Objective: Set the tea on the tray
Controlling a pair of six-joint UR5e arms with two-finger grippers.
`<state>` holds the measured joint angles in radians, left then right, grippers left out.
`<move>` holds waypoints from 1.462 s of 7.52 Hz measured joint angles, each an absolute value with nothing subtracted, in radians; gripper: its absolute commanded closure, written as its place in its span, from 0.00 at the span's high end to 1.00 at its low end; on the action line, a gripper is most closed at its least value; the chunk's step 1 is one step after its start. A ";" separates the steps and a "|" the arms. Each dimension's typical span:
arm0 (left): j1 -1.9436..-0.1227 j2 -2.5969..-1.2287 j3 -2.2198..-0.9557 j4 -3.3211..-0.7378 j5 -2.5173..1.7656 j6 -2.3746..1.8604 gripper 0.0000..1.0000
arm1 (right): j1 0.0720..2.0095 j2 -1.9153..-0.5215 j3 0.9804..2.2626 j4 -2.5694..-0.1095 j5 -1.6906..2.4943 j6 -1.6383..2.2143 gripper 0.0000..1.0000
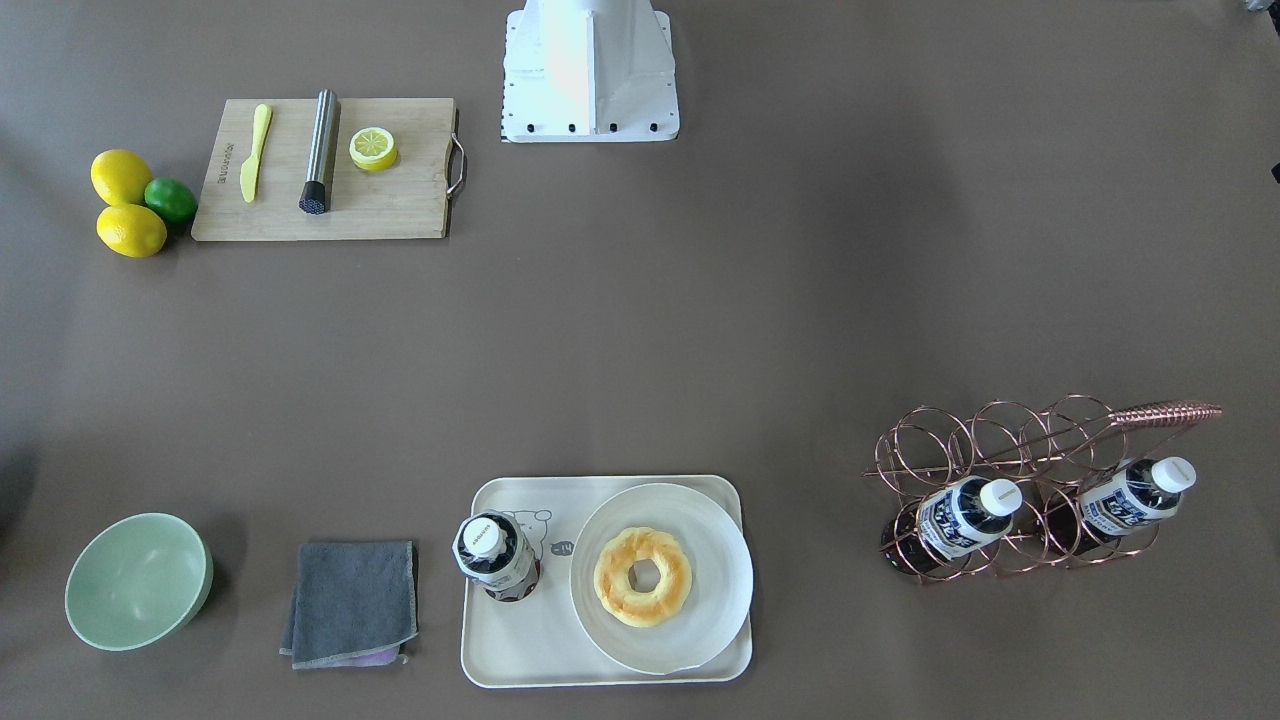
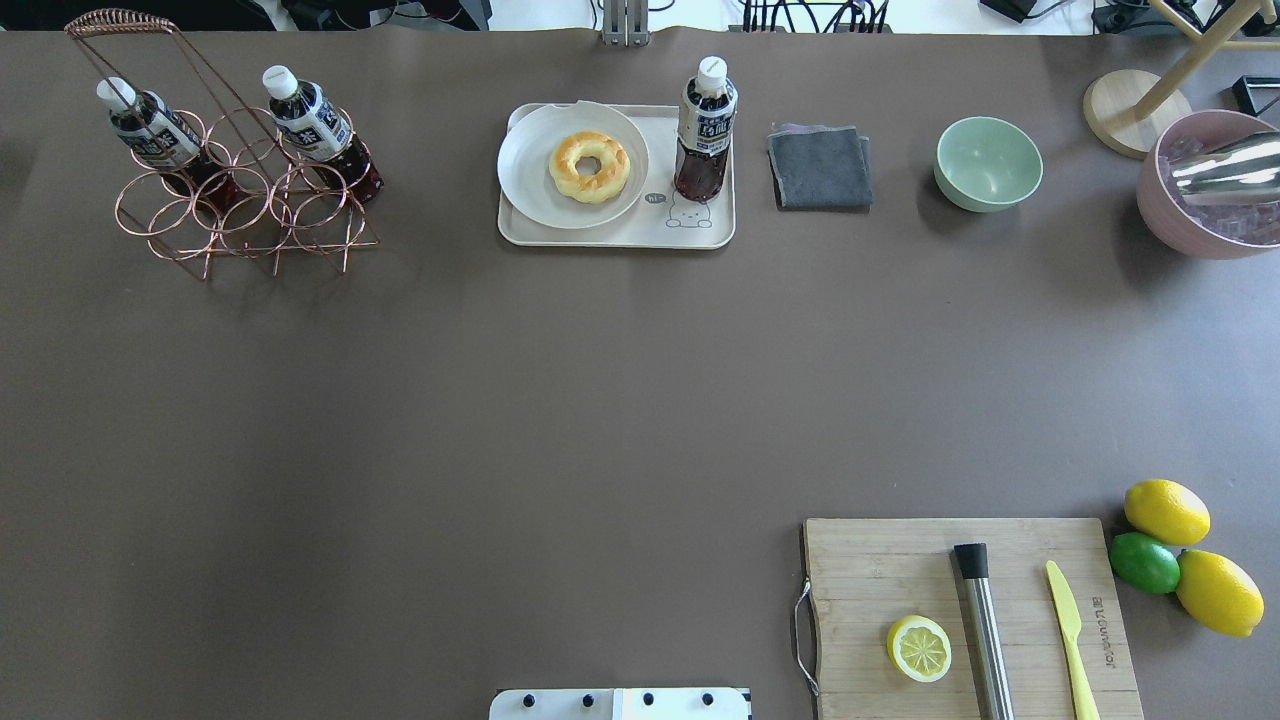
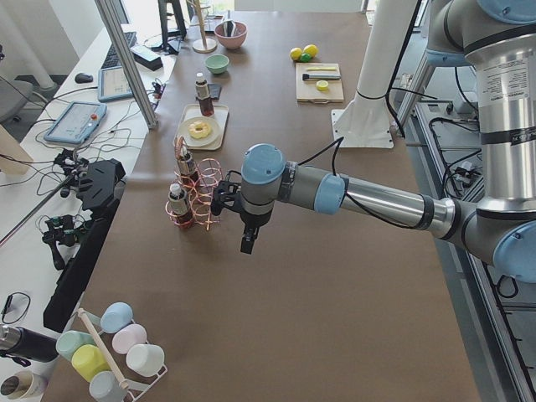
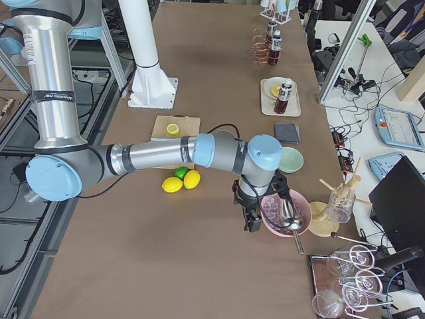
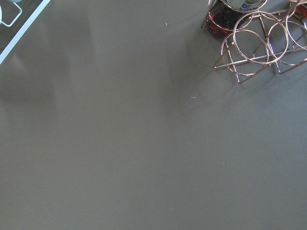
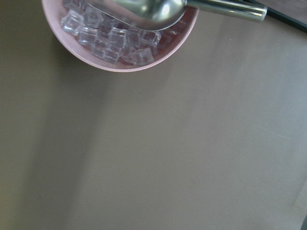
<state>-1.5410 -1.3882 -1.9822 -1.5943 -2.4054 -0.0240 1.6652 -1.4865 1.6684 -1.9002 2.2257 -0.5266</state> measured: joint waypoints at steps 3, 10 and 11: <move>-1.541 -1.383 -1.954 -1.590 -2.410 -0.024 0.97 | 1.729 -1.494 1.523 -1.758 2.241 -0.584 1.00; -1.570 -1.399 -1.940 -1.447 -2.377 0.179 0.97 | 1.739 -1.497 1.546 -1.744 2.292 -0.518 1.00; -1.590 -1.393 -1.938 -1.446 -2.351 0.177 0.97 | 1.738 -1.497 1.556 -1.743 2.294 -0.501 1.00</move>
